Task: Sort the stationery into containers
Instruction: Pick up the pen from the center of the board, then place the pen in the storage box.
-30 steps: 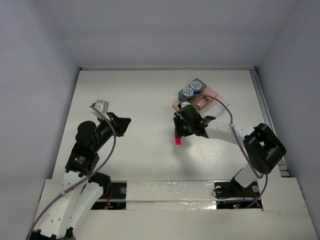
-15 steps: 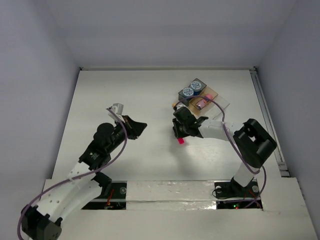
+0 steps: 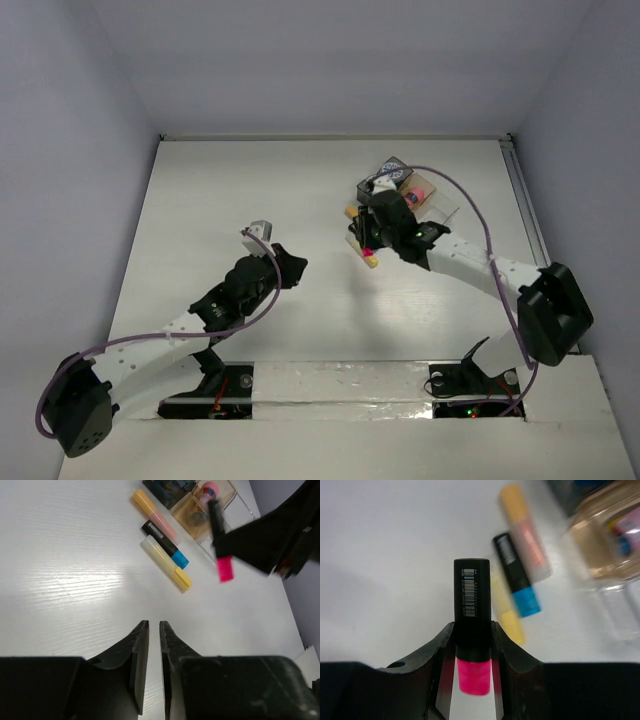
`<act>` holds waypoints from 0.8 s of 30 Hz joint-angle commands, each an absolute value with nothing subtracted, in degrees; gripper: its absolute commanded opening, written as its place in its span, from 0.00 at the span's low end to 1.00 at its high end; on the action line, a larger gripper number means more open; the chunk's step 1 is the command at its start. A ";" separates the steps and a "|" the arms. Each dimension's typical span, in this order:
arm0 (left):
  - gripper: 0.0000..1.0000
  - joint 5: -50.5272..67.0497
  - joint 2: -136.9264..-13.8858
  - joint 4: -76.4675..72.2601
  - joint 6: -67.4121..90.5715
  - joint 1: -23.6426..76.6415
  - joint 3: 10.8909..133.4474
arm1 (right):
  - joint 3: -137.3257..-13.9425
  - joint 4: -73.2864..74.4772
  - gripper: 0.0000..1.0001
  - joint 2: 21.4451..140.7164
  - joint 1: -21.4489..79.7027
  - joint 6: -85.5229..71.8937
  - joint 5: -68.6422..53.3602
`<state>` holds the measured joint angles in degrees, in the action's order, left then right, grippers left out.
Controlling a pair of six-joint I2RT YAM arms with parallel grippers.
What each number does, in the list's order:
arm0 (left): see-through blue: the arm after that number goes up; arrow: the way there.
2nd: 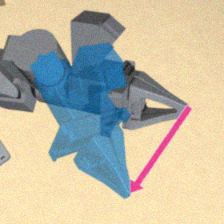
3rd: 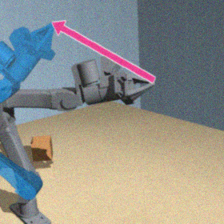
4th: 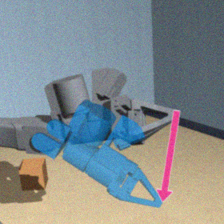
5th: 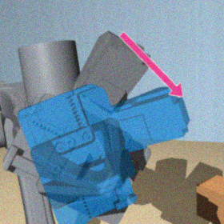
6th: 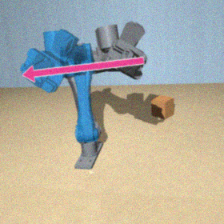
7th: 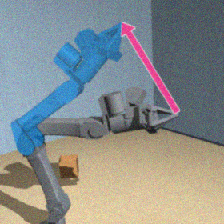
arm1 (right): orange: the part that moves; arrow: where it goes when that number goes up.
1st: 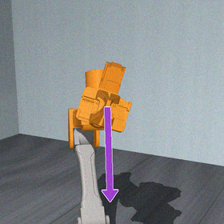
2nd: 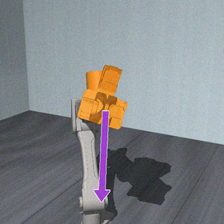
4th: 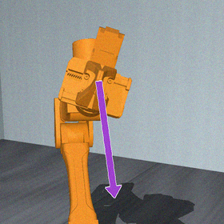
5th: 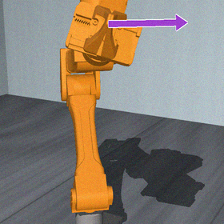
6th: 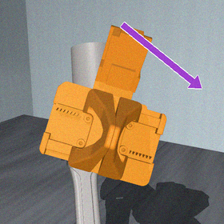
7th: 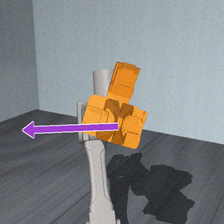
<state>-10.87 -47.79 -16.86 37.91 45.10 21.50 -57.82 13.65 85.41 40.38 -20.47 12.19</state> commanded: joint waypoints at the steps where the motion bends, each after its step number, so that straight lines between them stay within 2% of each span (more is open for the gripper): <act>1: 0.12 -15.03 -50.79 -22.84 37.53 47.10 23.64 | -60.12 9.94 0.01 80.96 32.10 -19.95 16.43; 3: 0.22 -15.03 -54.29 -24.34 37.79 47.81 24.17 | -58.71 7.57 0.01 79.29 26.83 -21.26 15.21; 4: 0.23 -15.20 -55.62 -24.95 37.88 47.81 24.34 | -58.19 6.78 0.01 78.84 22.72 -21.88 15.12; 6: 0.36 -15.82 -59.39 -26.01 37.97 49.74 25.48 | -56.87 4.67 0.01 78.31 19.26 -23.55 16.08; 8: 0.37 -17.13 -62.21 -25.84 38.41 50.27 26.71 | -56.25 3.52 0.02 78.57 16.27 -24.95 17.05; 9: 0.43 -17.49 -64.84 -25.67 38.58 51.32 28.02 | -55.64 2.12 0.03 78.92 15.56 -25.13 17.83; 11: 0.46 -17.84 -67.40 -26.27 39.02 52.82 29.17 | -56.16 2.37 0.03 80.94 12.76 -26.45 17.76; 16: 0.48 -19.24 -73.91 -28.56 40.16 55.72 31.72 | -56.60 0.62 0.04 84.72 10.46 -29.00 13.19; 24: 0.48 -21.26 -81.28 -29.53 39.90 56.87 35.24 | -52.05 -2.98 0.08 85.43 10.46 -32.87 13.97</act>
